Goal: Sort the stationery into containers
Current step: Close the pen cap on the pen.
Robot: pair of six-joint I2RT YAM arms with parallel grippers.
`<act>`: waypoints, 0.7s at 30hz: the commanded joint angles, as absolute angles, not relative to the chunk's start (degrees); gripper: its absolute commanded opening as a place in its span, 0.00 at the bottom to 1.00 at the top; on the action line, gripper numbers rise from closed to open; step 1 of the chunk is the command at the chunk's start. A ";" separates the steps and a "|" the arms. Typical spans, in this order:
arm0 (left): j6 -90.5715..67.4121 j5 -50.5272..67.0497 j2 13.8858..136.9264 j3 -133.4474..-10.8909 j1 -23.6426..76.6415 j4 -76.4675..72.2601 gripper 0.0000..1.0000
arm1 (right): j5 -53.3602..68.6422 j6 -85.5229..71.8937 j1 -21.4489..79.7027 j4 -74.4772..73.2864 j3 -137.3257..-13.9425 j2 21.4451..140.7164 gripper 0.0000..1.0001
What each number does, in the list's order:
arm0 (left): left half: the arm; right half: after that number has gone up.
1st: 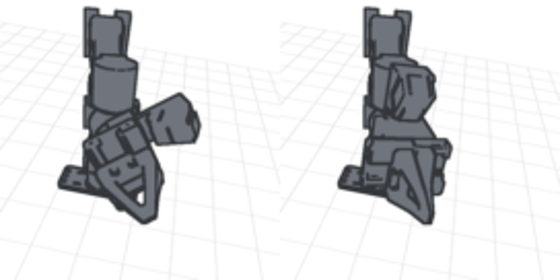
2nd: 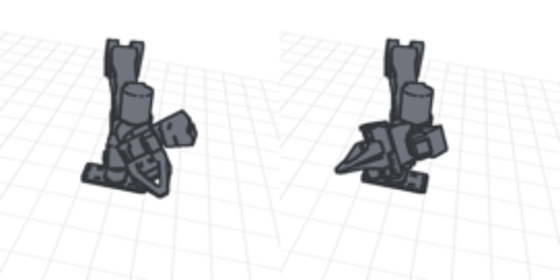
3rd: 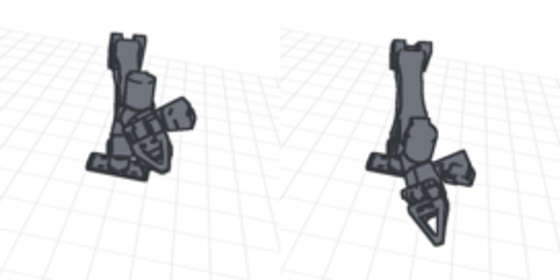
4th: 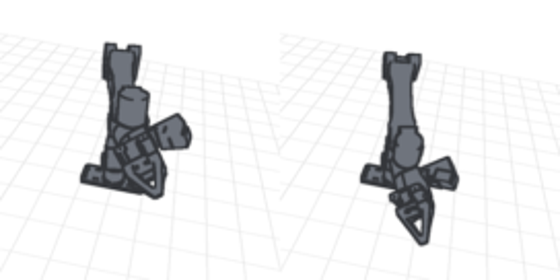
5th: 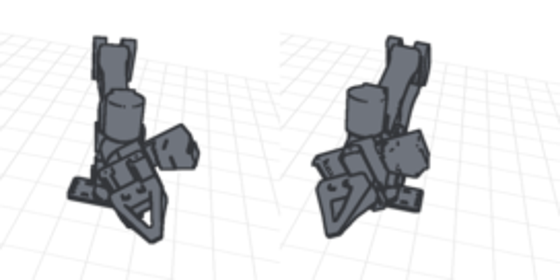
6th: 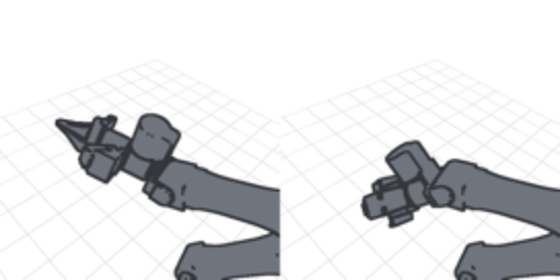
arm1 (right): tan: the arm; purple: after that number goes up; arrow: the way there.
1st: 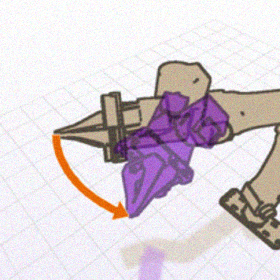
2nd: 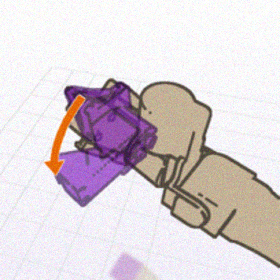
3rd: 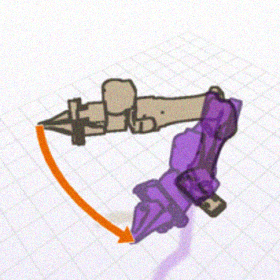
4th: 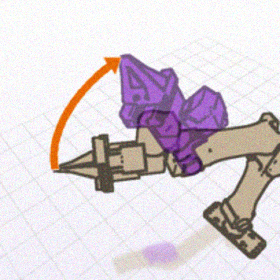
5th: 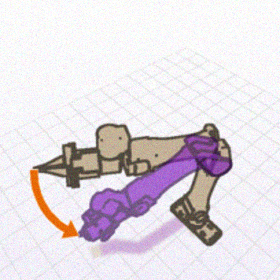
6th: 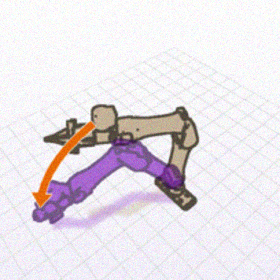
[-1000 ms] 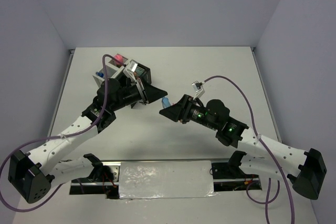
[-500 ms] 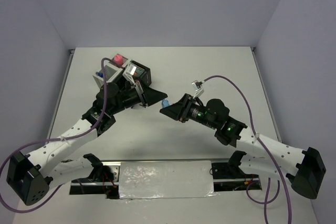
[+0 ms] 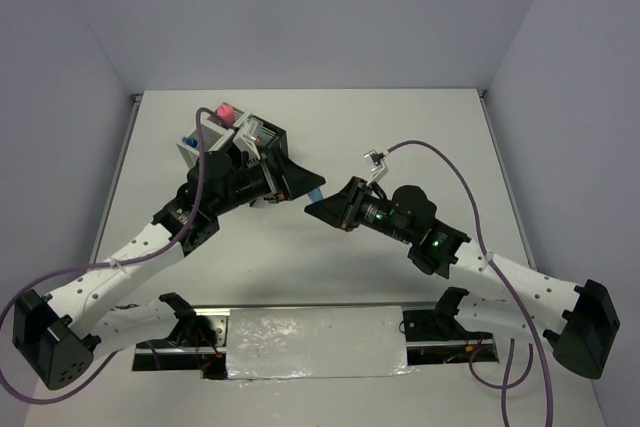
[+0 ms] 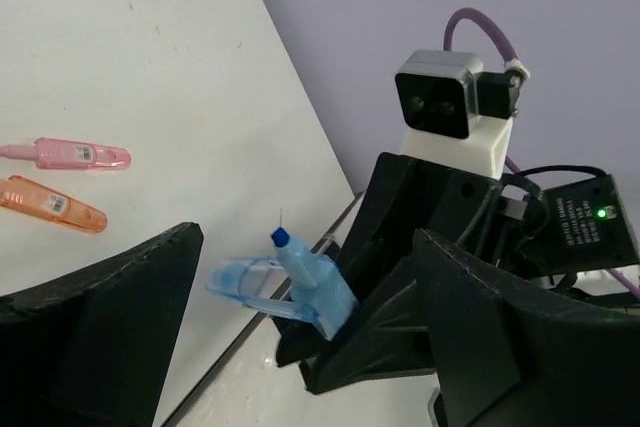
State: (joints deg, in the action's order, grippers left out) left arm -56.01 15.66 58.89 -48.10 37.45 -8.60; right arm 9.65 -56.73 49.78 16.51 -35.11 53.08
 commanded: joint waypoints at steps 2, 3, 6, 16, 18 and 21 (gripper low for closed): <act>-57.38 12.22 58.27 -54.84 38.32 -2.56 0.99 | 8.00 -53.00 48.25 12.68 -40.25 53.87 0.00; -58.52 10.56 57.49 -54.84 38.67 -1.68 0.99 | 7.82 -52.48 47.82 11.44 -41.82 54.22 0.00; -64.15 9.06 55.56 -51.86 40.51 -2.19 0.99 | 8.00 -50.89 47.02 9.84 -43.94 56.16 0.00; -75.49 5.54 53.79 -39.38 45.70 -19.93 0.99 | 13.88 -51.77 46.76 15.29 -46.32 61.17 0.00; -75.41 4.66 53.79 -38.06 45.79 -23.28 0.99 | 15.11 -52.20 46.93 15.90 -46.14 61.17 0.00; -73.75 1.77 53.35 -37.71 45.70 -24.43 0.99 | 15.91 -52.82 47.55 16.09 -45.53 60.12 0.00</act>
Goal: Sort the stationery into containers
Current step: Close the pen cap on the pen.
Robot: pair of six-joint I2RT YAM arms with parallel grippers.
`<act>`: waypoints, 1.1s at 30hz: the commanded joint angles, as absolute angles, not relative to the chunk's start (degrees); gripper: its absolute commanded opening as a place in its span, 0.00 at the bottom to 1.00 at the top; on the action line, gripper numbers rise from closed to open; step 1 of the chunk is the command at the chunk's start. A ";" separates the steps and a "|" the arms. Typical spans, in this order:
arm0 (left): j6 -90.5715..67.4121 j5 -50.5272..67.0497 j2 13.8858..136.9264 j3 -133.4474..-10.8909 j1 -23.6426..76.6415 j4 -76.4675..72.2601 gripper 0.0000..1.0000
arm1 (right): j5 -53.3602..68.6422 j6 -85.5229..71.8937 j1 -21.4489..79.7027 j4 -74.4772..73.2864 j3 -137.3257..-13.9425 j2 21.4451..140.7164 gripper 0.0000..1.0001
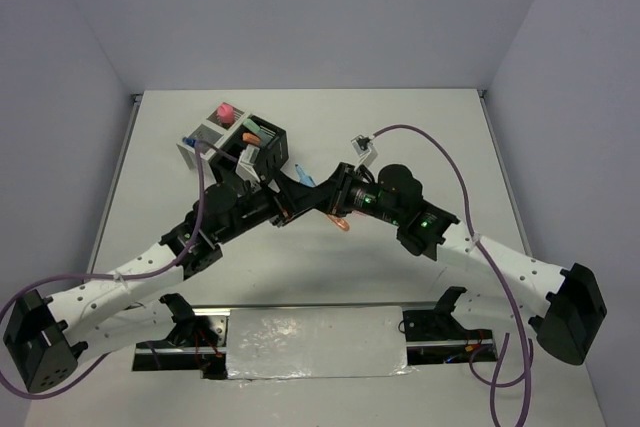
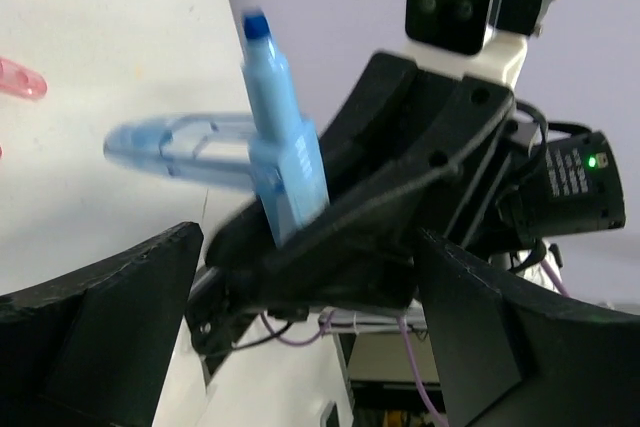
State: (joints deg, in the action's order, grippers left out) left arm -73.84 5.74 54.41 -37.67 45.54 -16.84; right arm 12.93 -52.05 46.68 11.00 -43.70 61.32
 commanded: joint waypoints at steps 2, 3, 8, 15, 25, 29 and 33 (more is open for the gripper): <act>-73.04 0.27 52.65 -37.36 45.70 -24.78 0.99 | 16.17 -53.35 47.99 16.52 -44.39 58.89 0.00; -72.25 0.26 52.47 -36.83 45.70 -26.00 0.99 | 16.61 -54.31 48.42 17.05 -43.69 58.54 0.00; -71.81 -3.51 50.98 -34.81 45.70 -30.40 0.99 | 16.96 -55.46 49.66 18.37 -41.05 55.29 0.00; -70.40 -7.02 48.43 -33.93 45.79 -31.64 0.99 | 17.40 -55.46 50.18 17.58 -39.82 53.70 0.00; -67.33 -7.99 47.02 -35.68 45.70 -30.94 0.97 | 17.05 -55.55 52.03 17.58 -39.72 53.88 0.00; -64.79 -8.96 45.70 -35.95 45.70 -29.10 0.87 | 15.73 -54.85 52.38 15.82 -40.08 52.82 0.00; -62.76 -9.93 44.56 -35.95 45.70 -27.16 0.67 | 15.47 -54.84 52.64 14.77 -40.52 51.86 0.00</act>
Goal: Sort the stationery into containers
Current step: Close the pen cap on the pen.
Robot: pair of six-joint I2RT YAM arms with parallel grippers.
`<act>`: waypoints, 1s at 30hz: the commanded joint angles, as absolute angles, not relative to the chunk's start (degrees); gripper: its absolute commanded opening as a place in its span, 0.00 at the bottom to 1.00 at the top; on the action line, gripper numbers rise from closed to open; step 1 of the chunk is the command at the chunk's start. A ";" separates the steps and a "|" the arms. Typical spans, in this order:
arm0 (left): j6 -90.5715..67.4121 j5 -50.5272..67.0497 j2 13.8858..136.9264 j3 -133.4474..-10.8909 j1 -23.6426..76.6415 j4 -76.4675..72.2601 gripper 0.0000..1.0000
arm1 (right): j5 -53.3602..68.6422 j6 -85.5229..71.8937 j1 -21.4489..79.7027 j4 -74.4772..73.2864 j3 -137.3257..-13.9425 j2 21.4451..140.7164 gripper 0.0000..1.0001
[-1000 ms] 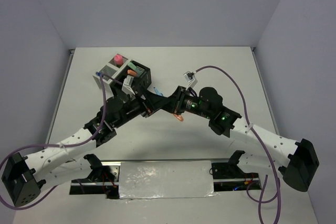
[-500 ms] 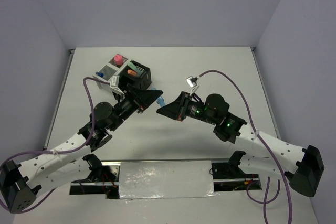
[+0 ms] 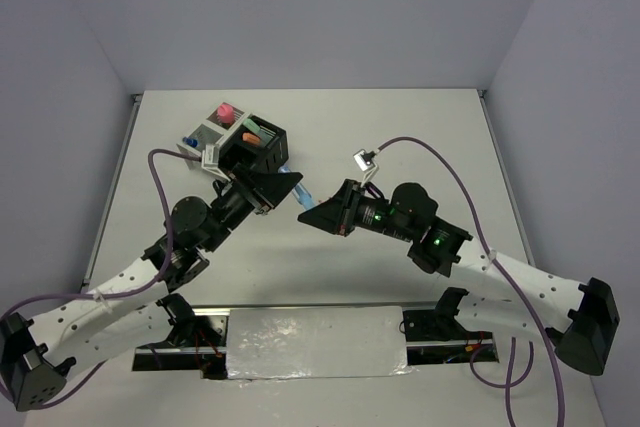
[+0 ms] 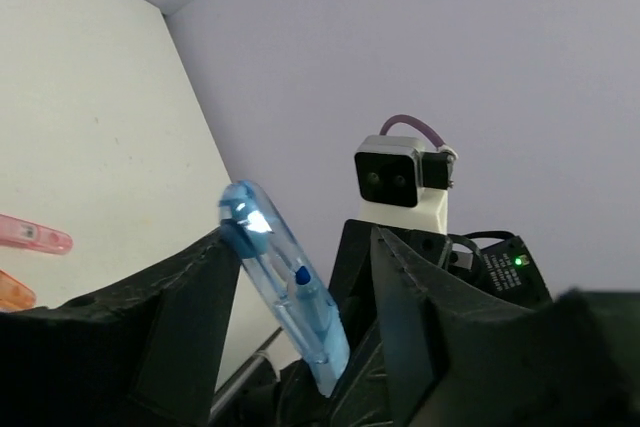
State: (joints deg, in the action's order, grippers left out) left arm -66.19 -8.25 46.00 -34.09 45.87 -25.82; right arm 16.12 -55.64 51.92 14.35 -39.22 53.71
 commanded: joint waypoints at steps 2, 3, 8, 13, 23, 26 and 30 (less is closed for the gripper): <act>-62.14 -10.28 44.21 -35.51 45.70 -26.46 0.63 | 15.38 -54.67 53.00 14.50 -40.78 51.77 0.00; -61.88 -10.20 44.03 -35.42 45.70 -26.54 0.59 | 15.29 -54.67 53.00 14.24 -40.78 51.68 0.00; -60.91 -10.37 44.12 -35.07 45.79 -26.19 0.44 | 15.55 -54.41 53.17 14.15 -41.22 51.94 0.00; -59.86 -9.49 44.91 -35.16 45.70 -26.19 0.14 | 15.56 -53.70 53.70 12.48 -42.89 52.65 0.00; -61.52 -9.05 45.09 -32.87 45.70 -28.48 0.00 | 14.15 -52.65 53.96 19.30 -41.76 51.16 0.00; -62.49 -9.58 44.21 -31.64 45.79 -29.62 0.00 | 14.15 -52.73 53.96 25.46 -38.33 49.40 0.00; -63.89 -10.11 43.60 -30.50 45.79 -31.37 0.00 | 15.02 -50.98 54.05 28.91 -37.27 47.99 0.00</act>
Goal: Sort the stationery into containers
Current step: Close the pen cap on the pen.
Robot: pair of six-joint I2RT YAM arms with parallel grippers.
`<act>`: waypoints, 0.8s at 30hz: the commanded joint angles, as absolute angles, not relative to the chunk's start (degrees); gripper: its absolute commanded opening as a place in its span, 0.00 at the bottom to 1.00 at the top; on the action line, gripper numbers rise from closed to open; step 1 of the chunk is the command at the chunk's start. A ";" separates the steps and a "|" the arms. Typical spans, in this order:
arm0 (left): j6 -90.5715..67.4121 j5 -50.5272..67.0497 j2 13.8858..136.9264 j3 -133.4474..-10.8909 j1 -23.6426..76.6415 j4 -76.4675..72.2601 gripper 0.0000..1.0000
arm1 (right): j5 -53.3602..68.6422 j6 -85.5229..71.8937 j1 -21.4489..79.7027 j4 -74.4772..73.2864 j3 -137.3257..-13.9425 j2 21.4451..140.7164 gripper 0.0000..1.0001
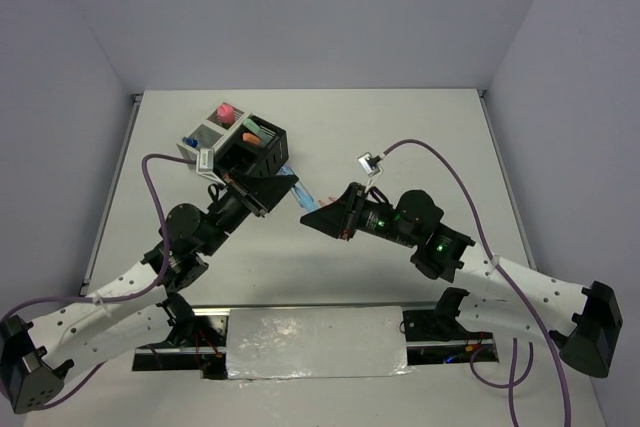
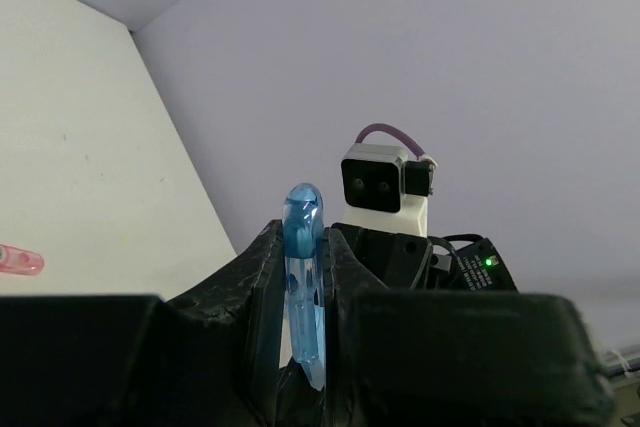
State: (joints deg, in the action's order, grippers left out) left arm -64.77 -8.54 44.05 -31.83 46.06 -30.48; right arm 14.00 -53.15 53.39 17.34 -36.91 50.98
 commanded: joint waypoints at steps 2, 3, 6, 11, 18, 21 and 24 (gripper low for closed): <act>-64.33 -9.67 43.59 -29.97 45.70 -32.43 0.00 | 15.64 -50.54 54.05 30.84 -36.83 47.90 0.00; -64.51 -9.67 43.59 -29.71 45.79 -33.65 0.00 | 15.99 -50.19 53.97 31.28 -36.83 47.81 0.00; -65.57 -9.49 43.59 -29.00 45.70 -34.71 0.00 | 16.70 -49.92 54.05 33.39 -36.30 47.90 0.00; -65.48 -8.96 43.94 -29.18 45.79 -35.68 0.00 | 16.96 -49.40 54.14 35.15 -35.86 48.34 0.00; -65.30 -7.82 44.73 -28.74 45.79 -37.53 0.00 | 17.23 -48.25 54.40 37.35 -36.30 49.74 0.00; -64.43 -6.86 44.91 -28.74 45.79 -38.75 0.00 | 16.27 -48.25 54.41 37.09 -36.82 50.36 0.00; -63.99 -5.36 45.35 -28.39 45.79 -39.90 0.00 | 15.65 -48.08 54.49 37.97 -37.18 51.15 0.00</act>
State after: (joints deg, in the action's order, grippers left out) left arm -67.51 -7.16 44.45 -29.87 46.04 -39.94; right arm 15.42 -49.32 53.52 27.62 -35.09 51.29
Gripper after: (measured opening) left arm 0.269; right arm 0.266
